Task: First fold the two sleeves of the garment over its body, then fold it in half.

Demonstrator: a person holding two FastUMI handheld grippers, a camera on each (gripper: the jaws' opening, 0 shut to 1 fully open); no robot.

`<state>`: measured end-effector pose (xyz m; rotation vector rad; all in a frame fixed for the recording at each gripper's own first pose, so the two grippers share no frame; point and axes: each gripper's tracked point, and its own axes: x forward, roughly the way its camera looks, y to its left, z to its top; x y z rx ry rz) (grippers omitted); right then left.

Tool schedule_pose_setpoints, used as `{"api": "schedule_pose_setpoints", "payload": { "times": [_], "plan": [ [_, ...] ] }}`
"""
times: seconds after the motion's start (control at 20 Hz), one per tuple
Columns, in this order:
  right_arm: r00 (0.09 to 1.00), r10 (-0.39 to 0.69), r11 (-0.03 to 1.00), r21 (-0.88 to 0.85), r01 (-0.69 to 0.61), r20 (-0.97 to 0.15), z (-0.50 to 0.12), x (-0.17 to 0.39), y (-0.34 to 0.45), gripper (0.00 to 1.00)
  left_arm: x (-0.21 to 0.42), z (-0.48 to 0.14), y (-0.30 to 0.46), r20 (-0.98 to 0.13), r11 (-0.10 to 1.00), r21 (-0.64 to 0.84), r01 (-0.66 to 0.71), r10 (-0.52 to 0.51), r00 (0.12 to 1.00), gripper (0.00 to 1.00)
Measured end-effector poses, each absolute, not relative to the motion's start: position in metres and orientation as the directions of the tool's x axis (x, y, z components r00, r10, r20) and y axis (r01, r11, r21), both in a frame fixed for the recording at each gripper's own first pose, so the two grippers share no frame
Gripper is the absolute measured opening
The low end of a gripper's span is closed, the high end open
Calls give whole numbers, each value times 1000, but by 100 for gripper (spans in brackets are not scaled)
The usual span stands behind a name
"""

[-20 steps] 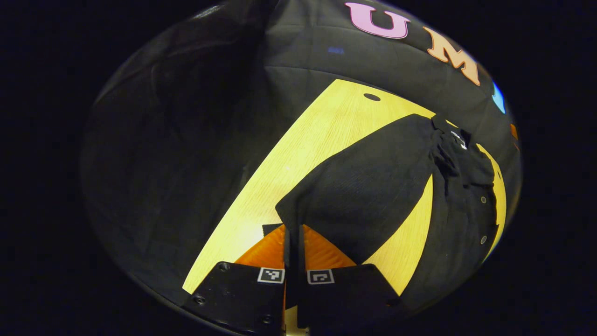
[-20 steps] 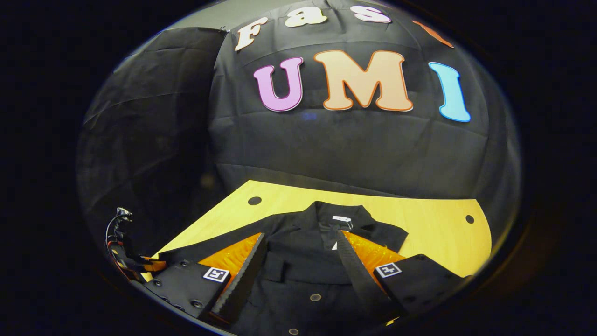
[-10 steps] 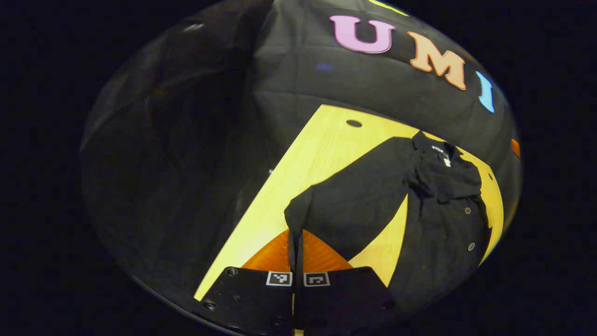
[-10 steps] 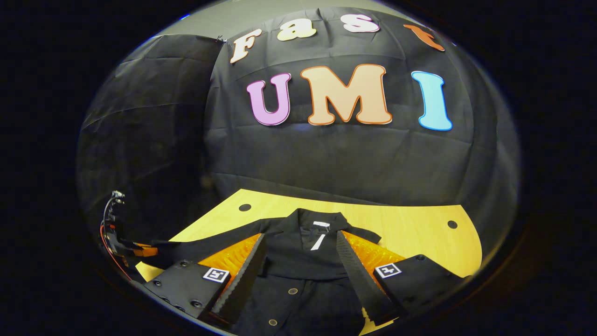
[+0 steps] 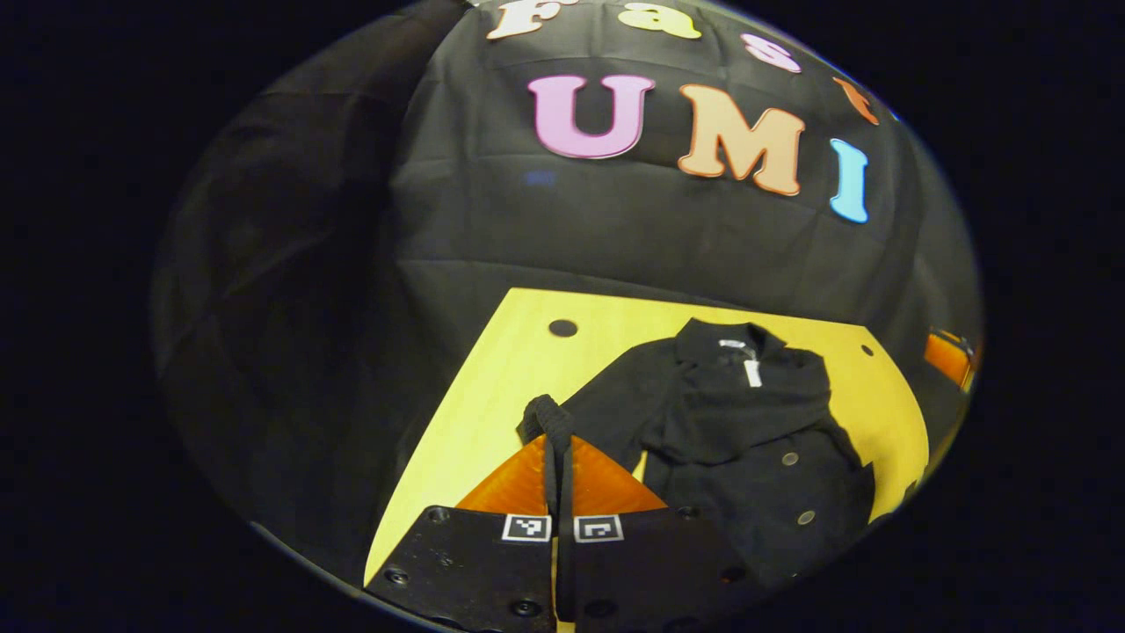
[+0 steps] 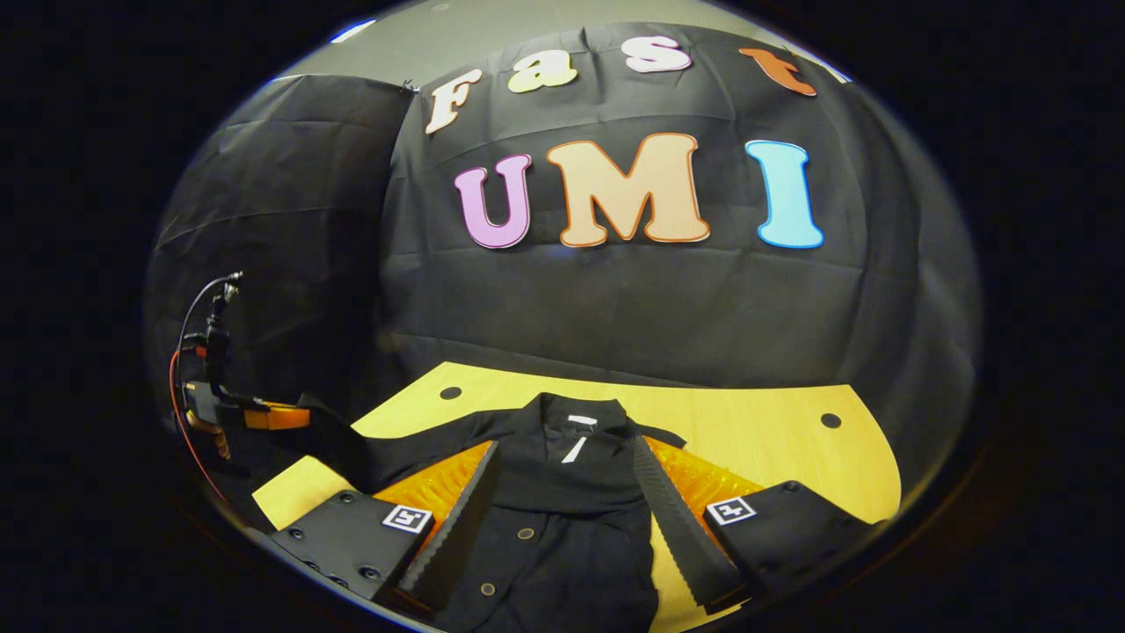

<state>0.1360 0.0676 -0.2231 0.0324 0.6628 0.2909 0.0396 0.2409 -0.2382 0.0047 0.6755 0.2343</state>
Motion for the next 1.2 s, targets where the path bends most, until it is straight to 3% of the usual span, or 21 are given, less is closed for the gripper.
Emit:
{"api": "schedule_pose_setpoints", "payload": {
  "times": [0.6,1.2],
  "plan": [
    [762,194,981,130,-145,-617,-231,112,-13,97,135,-224,110,-587,993,99,64,7,809,0],
    [764,108,992,120,-40,-637,-238,89,-84,97,173,-268,-10,-665,975,43,220,-136,735,0]
  ]
}}
